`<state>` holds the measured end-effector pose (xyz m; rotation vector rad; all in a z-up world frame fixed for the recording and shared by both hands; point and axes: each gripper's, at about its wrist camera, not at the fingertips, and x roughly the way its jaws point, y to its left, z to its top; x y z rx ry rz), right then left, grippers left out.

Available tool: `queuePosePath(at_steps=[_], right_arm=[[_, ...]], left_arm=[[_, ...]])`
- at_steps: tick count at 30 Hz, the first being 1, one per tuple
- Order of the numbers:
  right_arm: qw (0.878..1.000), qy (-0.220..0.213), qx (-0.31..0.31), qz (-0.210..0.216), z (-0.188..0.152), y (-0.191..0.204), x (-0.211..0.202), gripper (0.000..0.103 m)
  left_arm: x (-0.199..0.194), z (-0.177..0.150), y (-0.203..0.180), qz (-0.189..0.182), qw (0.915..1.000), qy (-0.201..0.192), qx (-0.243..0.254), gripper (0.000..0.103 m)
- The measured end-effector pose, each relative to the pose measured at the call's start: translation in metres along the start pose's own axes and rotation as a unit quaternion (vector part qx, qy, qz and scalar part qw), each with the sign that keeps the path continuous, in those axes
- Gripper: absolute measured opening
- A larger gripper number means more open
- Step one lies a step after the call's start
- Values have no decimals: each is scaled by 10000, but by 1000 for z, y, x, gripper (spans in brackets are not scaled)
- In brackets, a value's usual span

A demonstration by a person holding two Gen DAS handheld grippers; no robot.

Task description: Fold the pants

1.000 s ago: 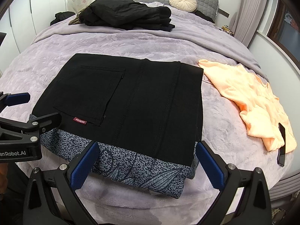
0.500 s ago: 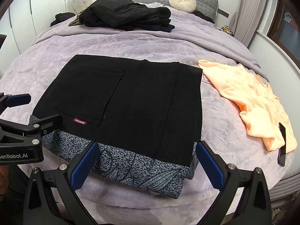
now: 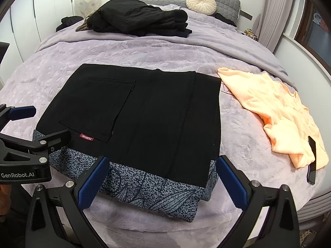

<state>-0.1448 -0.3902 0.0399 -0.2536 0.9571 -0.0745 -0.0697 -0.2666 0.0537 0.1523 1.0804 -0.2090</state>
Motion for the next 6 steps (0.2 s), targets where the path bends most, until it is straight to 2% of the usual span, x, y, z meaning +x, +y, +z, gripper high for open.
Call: queuePosePath(at_steps=[6], right_arm=[[9999,-137,94,-24,0,-14,-3,103]], left_arm=[[-4,5,-7,-86,9999,-46,52,102]])
